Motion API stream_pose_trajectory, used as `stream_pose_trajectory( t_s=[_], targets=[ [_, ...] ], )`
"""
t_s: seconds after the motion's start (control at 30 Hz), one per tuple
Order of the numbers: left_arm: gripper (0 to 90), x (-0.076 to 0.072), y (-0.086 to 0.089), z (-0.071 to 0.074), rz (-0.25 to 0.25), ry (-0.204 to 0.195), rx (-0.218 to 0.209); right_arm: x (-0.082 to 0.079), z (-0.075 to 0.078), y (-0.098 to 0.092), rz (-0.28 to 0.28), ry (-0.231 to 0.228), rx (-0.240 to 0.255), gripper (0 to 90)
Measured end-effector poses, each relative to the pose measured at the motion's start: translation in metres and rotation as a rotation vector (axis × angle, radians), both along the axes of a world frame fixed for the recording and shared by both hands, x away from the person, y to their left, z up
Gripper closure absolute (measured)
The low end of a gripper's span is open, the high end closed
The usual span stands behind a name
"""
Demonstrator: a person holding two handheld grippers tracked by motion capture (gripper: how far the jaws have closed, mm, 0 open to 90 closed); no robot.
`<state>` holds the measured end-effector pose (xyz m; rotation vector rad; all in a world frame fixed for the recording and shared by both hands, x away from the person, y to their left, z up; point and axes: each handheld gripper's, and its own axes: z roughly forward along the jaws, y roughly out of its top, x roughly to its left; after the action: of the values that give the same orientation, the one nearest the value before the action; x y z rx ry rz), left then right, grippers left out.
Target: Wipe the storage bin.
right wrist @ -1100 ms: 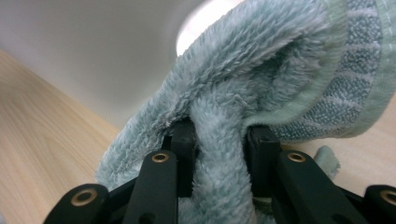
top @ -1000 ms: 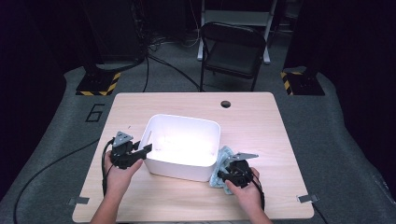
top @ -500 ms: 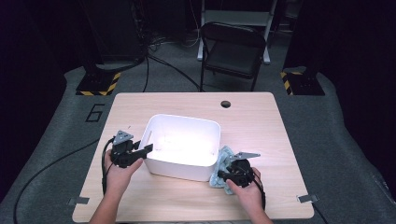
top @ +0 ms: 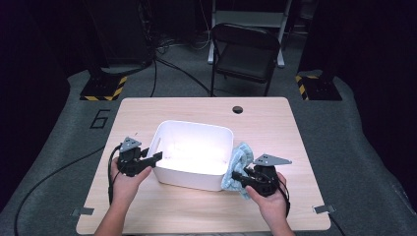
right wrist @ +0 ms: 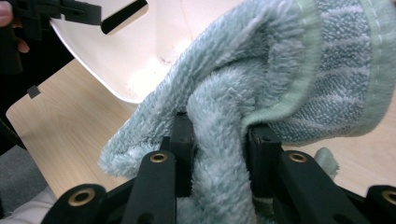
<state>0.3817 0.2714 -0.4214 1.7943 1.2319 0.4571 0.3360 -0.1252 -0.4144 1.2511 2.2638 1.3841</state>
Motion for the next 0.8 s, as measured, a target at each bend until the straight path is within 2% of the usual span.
stream_pose_trajectory(
  t_s=[0.03,0.17,0.33,0.6,0.8],
  targets=[
    [51.4,0.0,0.0,0.0,-0.001,-0.002,0.0,-0.003,0.005,0.001,0.003,-0.018,-0.012,68.4],
    [54.6,-0.003,-0.001,0.001,0.002,-0.005,-0.003,-0.004,0.004,0.004,-0.009,-0.031,-0.038,68.5],
    [59.7,-0.005,0.001,0.001,0.005,-0.006,0.001,0.001,-0.005,0.005,-0.018,-0.011,-0.015,68.7],
    [60.2,-0.008,-0.002,0.0,0.022,-0.017,0.014,0.006,-0.016,0.007,-0.03,0.012,-0.036,68.9],
    [61.2,-0.011,-0.003,0.0,0.037,-0.016,0.021,0.012,-0.031,0.007,-0.031,0.056,-0.052,69.0]
  ],
)
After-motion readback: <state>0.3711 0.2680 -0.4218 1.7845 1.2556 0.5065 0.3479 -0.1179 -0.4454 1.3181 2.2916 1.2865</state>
